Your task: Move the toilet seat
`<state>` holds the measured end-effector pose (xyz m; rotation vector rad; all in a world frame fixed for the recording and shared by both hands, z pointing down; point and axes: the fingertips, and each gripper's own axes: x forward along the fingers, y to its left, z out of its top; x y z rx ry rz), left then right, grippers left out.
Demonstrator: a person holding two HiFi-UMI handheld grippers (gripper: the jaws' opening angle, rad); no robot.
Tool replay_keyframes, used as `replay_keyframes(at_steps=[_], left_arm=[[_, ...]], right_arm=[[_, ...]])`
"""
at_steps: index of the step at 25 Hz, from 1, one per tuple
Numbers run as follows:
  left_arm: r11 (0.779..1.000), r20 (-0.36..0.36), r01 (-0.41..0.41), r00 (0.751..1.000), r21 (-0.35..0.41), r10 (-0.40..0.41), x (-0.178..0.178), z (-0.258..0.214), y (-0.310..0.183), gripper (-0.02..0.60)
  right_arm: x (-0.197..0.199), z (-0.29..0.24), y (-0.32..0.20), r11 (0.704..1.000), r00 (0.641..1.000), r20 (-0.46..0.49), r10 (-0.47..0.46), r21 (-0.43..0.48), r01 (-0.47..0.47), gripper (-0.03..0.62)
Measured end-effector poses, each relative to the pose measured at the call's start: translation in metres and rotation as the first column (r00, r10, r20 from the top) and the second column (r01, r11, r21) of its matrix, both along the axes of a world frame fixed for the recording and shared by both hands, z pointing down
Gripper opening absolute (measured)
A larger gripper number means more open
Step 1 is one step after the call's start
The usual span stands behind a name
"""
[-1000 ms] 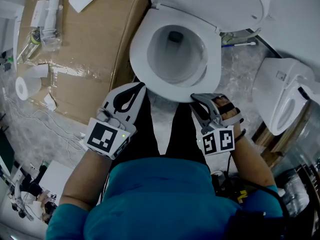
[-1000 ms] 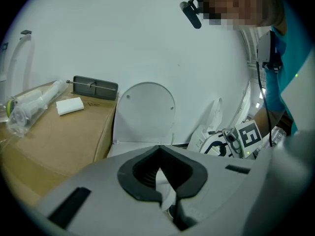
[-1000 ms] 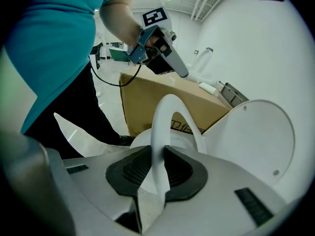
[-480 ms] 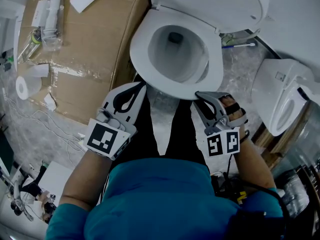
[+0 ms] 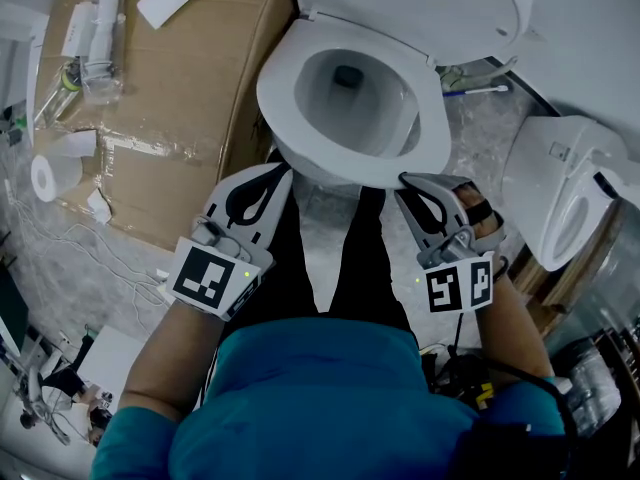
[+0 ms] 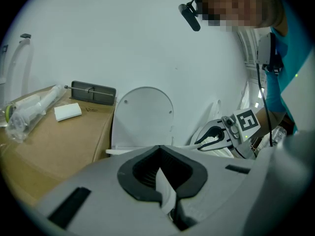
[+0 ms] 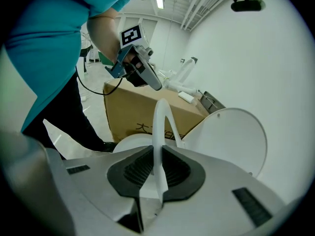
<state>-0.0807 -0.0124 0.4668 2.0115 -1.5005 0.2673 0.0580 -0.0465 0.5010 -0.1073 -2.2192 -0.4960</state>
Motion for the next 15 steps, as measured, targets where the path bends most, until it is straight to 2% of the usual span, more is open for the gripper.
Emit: replay_keyframes(at_steps=[15], left_arm=[[1.000, -0.001, -0.013, 1.000, 0.012, 0.013, 0.007, -0.002, -0.009, 0.000]], right_arm=[[-0.005, -0.023, -0.029, 0.998, 0.996, 0.071, 0.051, 0.036, -0.054, 0.043]])
